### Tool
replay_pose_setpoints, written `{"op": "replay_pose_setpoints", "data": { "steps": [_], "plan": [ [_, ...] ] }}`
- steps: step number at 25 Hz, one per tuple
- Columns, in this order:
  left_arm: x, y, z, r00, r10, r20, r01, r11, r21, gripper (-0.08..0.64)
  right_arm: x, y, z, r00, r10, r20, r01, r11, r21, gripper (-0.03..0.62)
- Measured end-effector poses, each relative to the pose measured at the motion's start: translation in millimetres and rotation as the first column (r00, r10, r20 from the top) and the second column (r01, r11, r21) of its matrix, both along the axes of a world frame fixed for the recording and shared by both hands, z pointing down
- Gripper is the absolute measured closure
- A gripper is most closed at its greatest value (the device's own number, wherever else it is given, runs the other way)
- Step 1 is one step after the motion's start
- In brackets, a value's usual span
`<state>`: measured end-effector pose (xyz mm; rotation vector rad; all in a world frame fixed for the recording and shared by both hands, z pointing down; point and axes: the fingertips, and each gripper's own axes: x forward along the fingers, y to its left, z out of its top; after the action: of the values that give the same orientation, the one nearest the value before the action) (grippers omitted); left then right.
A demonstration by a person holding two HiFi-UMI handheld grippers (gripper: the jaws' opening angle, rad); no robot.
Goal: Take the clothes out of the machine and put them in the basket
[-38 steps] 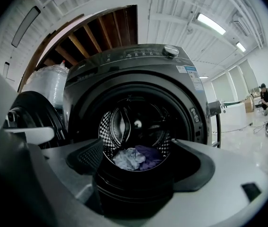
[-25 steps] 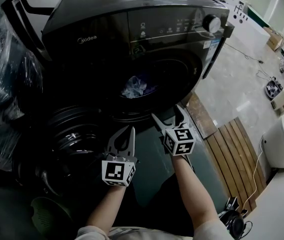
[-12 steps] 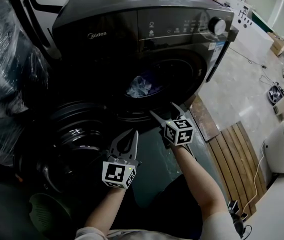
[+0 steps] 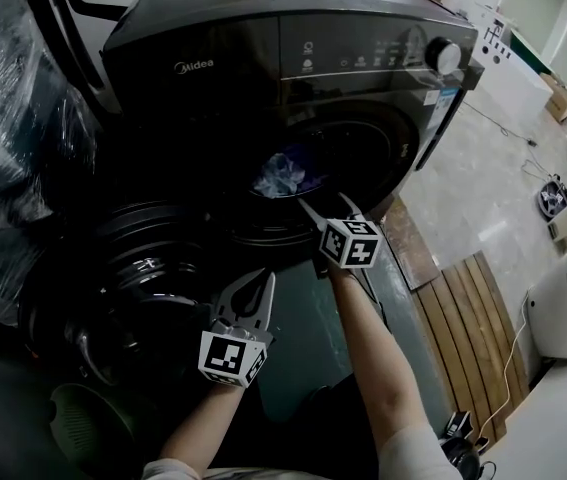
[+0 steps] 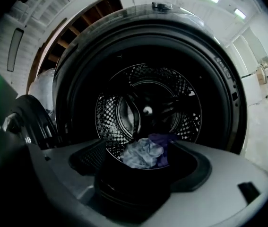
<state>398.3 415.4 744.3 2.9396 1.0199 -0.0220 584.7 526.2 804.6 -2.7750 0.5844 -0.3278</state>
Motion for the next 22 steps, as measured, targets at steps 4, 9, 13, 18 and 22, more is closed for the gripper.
{"op": "replay_pose_setpoints", "data": {
  "steps": [4, 9, 13, 18, 22],
  "plan": [
    [2.4, -0.9, 1.5, 1.0, -0.001, 0.0, 0.001, 1.0, -0.005, 0.538, 8.3, -18.7, 10.6, 0.997, -0.072, 0.004, 0.071, 0.99, -0.125, 0.189],
    [3.4, 0.8, 6.0, 1.0, -0.009, 0.008, 0.009, 1.0, 0.004, 0.538, 17.9, -24.6, 29.8, 0.993, -0.114, 0.023, 0.116, 0.978, -0.175, 0.209],
    [1.7, 4.0, 7.0, 1.0, -0.007, 0.013, 0.006, 1.0, 0.011, 0.538, 31.7, -22.3, 53.4, 0.993, -0.106, 0.059, 0.115, 0.979, -0.17, 0.232],
    [5.2, 3.7, 11.7, 1.0, -0.024, 0.011, 0.023, 0.999, 0.044, 0.538, 47.3, -24.9, 63.3, 0.992, -0.116, 0.056, 0.124, 0.973, -0.193, 0.239],
    [3.7, 0.7, 14.6, 0.999, -0.04, 0.015, 0.039, 0.997, 0.067, 0.538, 60.8, -26.2, 67.1, 0.994, -0.107, 0.036, 0.112, 0.97, -0.216, 0.242]
  ]
}}
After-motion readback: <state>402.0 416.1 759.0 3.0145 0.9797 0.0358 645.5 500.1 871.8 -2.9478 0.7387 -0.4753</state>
